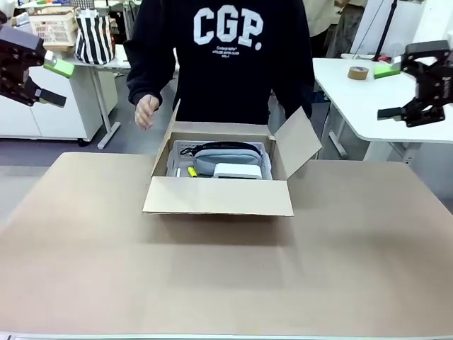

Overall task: Pack the gift set into the box.
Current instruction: Press and hold the closed box until the human finishes sealing it.

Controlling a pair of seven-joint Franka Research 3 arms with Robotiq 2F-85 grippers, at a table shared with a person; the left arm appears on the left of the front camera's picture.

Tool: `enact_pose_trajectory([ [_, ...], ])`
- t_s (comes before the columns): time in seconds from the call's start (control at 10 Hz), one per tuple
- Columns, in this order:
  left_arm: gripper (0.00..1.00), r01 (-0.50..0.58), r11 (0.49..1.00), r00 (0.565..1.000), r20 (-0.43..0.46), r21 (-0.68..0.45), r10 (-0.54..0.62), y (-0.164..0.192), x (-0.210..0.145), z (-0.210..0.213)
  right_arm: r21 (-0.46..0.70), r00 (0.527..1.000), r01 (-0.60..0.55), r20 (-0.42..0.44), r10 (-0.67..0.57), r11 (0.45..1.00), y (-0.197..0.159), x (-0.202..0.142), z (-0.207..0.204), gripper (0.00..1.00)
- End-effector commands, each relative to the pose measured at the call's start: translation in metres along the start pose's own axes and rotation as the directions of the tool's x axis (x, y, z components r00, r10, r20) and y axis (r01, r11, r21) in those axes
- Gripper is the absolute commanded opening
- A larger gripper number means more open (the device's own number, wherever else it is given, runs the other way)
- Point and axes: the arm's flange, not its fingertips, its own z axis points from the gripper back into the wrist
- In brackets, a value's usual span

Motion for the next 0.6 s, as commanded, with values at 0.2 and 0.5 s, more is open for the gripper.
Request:
enact_pose_trajectory([
  [0.2, 1.0, -0.008, 1.0, 1.0, 0.012, -0.016, 0.008, -0.0014, 0.0001, -0.0005, 0.001, 1.0, -0.012, -0.006, 0.012, 1.0, -0.0003, 0.0022, 0.0004, 1.0],
  [0.5, 1.0, -0.008, 1.0, 1.0, 0.012, -0.016, 0.008, -0.0014, 0.0001, -0.0005, 0.001, 1.0, -0.012, -0.006, 0.012, 1.0, -0.0003, 0.0022, 0.0004, 1.0],
])
